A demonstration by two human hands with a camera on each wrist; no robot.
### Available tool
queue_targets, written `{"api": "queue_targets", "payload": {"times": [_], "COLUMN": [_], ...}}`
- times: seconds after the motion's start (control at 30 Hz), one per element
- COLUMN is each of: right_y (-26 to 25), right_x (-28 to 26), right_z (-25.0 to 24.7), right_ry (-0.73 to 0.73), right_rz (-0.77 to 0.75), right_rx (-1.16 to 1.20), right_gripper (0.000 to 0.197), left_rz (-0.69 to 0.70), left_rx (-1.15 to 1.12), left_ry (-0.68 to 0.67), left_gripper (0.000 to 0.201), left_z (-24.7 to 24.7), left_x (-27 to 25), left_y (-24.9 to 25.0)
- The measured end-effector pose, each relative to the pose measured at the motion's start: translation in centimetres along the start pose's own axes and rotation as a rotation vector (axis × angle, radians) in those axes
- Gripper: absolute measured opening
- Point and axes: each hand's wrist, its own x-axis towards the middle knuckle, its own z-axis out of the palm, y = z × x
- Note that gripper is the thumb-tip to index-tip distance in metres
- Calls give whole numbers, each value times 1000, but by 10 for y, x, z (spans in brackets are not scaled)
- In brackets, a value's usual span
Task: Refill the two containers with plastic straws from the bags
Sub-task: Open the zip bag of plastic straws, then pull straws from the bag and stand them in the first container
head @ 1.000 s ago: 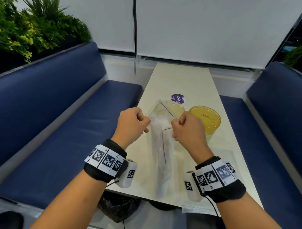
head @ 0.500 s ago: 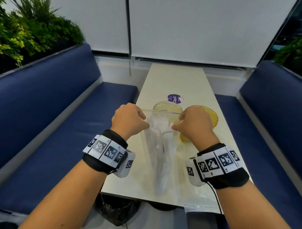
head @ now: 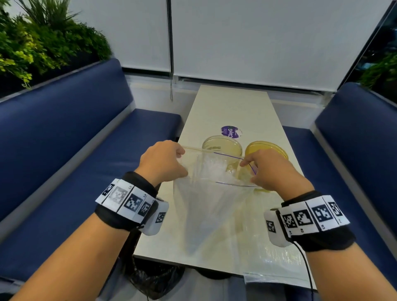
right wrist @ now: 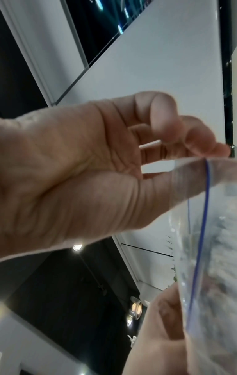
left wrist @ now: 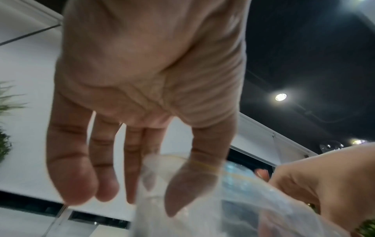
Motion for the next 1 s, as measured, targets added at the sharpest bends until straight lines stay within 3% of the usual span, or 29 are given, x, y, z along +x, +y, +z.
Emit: {"api": "queue_targets", "payload": {"times": [0.13,0.2,0.27,0.3,0.4,0.5,0.6,0.7,0.8,1.0], "right_y": [0,-9,-24,-32,-52,-52,-46,-45,-43,-27], "right_x": [-1,-2,-4,-5,-9,-4,1,8,12,18], "right_z": [2,-1,-5,-6,-4,7,18,34,51,69], "right_ry": [53,223,375,371,165,109,2,-106,-75,79], "right_rz": [28,-22,-191,-310,-628,-765,-714,-592,-579,-617], "right_rx": [-99,-106,2,56,54,-22,-115,-489,-602,-514], "right_gripper": [40,22,20,22,18,25,37,52,43,37], "left_rz": [99,136,169,187,244,289,291,325,330,316], "left_rx": [-50,-140,-208,-234,-303,-308,-332,-371,-337,-340], "left_ry": [-90,-121,-122,-119,-132,-138,-163,-184,-158,-109], "left_gripper": [65,69,70,71,65,66,75,75,74,65], "left_z": [-2,0,4,5,8,10,13,19,24,34], "left_x": [-5,-9,-9,-10,-10,-8,-7,-7,-5,0], "left_y": [-4,1,8,12,24,30,33,38,41,33]}}
